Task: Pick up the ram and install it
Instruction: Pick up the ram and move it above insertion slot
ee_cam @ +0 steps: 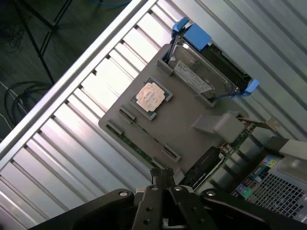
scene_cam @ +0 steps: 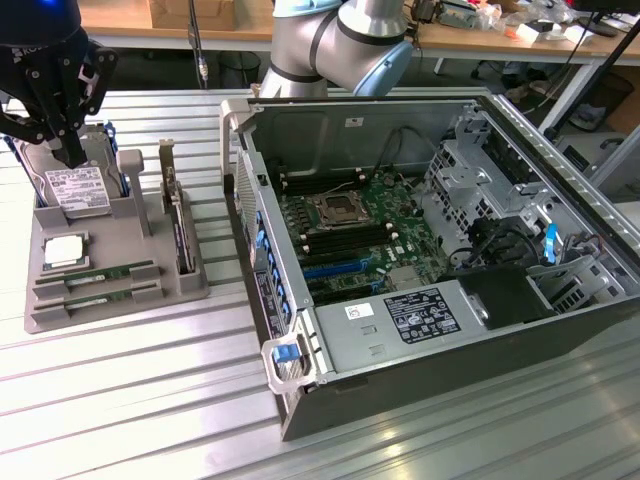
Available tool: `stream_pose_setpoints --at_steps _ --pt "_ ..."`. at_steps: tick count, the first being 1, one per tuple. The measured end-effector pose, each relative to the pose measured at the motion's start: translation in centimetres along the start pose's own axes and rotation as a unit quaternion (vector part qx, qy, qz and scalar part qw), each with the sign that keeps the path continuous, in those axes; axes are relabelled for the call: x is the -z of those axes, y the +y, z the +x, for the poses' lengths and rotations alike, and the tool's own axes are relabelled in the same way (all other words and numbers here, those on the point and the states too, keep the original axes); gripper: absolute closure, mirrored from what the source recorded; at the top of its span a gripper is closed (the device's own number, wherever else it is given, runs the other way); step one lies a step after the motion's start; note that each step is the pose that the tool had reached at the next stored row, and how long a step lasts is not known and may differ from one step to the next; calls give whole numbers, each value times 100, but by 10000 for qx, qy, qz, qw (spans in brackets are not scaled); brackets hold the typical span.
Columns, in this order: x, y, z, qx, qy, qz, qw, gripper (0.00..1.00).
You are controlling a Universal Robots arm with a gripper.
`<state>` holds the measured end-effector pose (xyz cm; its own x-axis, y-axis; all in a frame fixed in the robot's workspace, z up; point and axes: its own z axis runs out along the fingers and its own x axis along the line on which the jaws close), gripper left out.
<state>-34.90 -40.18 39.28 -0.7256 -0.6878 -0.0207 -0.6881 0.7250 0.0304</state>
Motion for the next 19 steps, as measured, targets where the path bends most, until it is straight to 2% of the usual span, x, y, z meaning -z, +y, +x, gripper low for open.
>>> stream_pose_setpoints --at_steps 19 --pt "0 0 0 434 14 -8 9991 90"
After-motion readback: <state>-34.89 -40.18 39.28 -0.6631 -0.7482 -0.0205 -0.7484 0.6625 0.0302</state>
